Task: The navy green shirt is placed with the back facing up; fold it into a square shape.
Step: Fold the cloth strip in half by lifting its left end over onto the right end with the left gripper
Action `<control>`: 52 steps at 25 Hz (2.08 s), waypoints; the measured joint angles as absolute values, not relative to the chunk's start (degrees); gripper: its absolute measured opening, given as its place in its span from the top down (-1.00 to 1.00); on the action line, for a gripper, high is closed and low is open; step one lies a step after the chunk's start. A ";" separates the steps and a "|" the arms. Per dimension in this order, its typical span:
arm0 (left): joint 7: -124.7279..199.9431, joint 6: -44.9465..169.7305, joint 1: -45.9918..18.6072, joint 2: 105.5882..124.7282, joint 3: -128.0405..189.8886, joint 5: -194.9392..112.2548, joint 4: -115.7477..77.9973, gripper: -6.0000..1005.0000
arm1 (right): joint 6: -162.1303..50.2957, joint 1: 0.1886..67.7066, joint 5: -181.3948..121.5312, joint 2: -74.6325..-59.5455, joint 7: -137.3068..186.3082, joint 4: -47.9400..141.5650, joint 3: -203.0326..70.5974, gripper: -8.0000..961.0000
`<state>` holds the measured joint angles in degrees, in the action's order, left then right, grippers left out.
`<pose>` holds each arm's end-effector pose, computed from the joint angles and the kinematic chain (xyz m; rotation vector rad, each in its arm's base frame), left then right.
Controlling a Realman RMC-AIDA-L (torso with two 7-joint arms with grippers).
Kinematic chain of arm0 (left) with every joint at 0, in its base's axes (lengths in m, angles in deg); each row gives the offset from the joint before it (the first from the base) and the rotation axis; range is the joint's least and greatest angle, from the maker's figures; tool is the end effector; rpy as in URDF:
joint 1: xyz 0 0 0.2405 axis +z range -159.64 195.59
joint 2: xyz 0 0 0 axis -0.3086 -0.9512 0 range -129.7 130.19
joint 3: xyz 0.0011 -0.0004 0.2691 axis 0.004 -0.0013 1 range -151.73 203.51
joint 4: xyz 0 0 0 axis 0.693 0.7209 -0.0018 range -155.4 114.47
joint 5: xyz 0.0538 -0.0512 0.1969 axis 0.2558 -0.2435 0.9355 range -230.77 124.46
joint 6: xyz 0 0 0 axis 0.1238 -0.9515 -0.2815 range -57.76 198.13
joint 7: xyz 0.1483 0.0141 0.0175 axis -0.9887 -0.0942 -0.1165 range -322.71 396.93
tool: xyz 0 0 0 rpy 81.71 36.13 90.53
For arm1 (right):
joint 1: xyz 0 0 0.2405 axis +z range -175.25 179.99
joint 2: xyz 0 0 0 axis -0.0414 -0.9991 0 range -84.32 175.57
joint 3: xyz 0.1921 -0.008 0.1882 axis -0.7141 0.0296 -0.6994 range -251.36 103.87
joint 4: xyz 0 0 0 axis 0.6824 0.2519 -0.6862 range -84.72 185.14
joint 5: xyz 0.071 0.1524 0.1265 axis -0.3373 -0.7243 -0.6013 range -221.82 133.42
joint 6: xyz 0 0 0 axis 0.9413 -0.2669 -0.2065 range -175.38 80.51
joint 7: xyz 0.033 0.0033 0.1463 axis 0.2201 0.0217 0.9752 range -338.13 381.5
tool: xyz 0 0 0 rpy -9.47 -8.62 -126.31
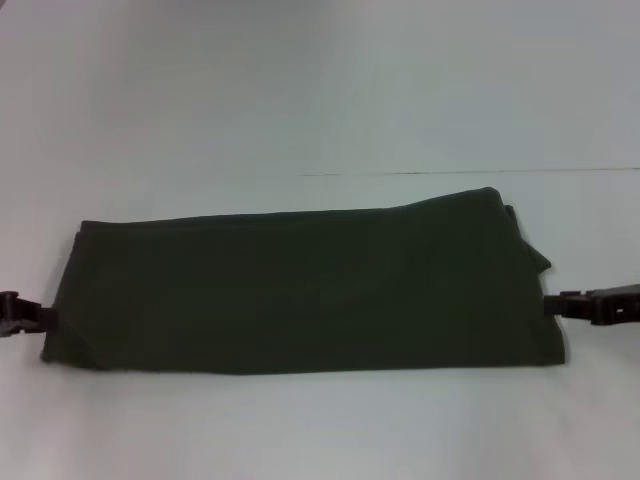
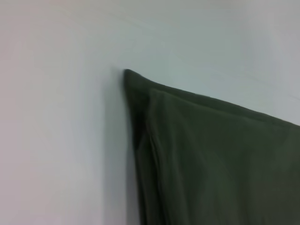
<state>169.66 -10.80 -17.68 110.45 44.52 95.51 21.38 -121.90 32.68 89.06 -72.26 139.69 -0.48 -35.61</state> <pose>-0.3580 0.3709 0.0900 -1.9753 -1.7351 -0.3099 0.3177 0.3754 0.0383 -2.2786 1.2729 0.2826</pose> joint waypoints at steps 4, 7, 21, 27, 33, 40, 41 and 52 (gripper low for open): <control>169.72 -9.94 -17.45 110.46 42.74 95.63 21.48 0.72 | -121.87 33.04 88.70 -72.12 139.41 -1.04 -37.82 0.32; 169.73 -9.23 -17.44 110.22 40.12 95.23 21.49 0.53 | -120.22 33.19 86.93 -71.66 138.70 -1.76 -39.85 0.06; 179.39 -11.96 -14.50 110.62 33.10 90.28 20.24 -0.55 | -134.51 33.66 58.67 -67.76 104.63 9.57 -43.40 -0.71; 184.44 -15.49 -12.83 110.78 31.39 90.73 20.26 -0.79 | -141.54 35.78 60.73 -64.40 101.59 14.16 -36.55 -0.91; 186.32 -14.49 -12.17 111.22 31.96 91.62 18.50 -0.79 | -144.30 38.93 66.36 -64.29 102.84 14.31 -32.83 -0.91; 186.76 -10.79 -12.44 111.25 32.08 92.38 14.17 -0.79 | -144.40 39.83 67.86 -64.60 102.82 14.39 -32.67 -0.91; 186.76 -10.22 -12.56 111.25 32.09 92.40 13.55 -0.79 | -144.41 39.84 67.84 -64.59 102.82 14.40 -32.67 -0.91; 186.76 -5.20 -14.24 110.95 32.05 91.98 9.06 -0.79 | -144.83 40.17 67.59 -64.43 102.30 14.44 -32.61 -0.91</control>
